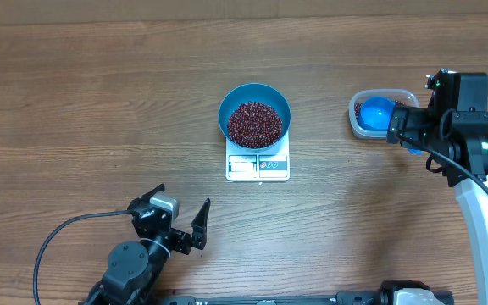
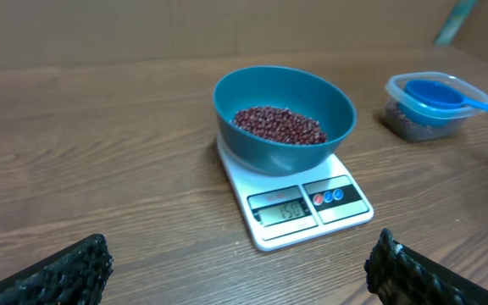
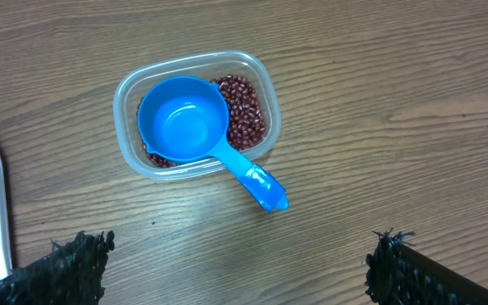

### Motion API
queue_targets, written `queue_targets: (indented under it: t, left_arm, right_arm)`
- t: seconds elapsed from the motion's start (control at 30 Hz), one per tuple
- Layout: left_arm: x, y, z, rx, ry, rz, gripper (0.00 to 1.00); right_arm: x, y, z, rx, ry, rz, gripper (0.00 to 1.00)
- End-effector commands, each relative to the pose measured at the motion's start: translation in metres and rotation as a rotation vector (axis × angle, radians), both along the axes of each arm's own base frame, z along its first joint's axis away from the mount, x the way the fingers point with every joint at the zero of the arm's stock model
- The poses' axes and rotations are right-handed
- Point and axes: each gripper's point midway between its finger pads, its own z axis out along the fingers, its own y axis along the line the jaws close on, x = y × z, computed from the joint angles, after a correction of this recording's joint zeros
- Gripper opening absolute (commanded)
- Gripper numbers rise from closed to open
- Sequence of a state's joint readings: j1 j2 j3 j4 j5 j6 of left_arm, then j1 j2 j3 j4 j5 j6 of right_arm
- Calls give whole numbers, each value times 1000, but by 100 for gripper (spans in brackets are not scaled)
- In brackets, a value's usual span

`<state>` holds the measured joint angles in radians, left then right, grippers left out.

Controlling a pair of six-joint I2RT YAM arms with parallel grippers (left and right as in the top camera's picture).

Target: Scoop item into bowl and weigh 150g on scale

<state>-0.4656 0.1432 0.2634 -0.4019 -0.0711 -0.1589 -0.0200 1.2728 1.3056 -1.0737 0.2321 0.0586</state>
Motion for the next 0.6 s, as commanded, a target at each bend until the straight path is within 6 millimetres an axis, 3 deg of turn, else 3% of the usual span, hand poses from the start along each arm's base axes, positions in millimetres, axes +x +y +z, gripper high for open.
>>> queue_targets:
  t: [0.0,0.23,0.57]
  left_arm:
    - [2,9,-3,-53,-15,53,99]
    - [4,13,-14,-92,-37,50,100]
    - [9,15,-10,-113,-72,49,100]
  right_arm:
    - [4,0,10,-2,-27,11,100]
    - [4,0,10,-2,-27,11,100]
    - [4,0,10,-2,-27,11,100]
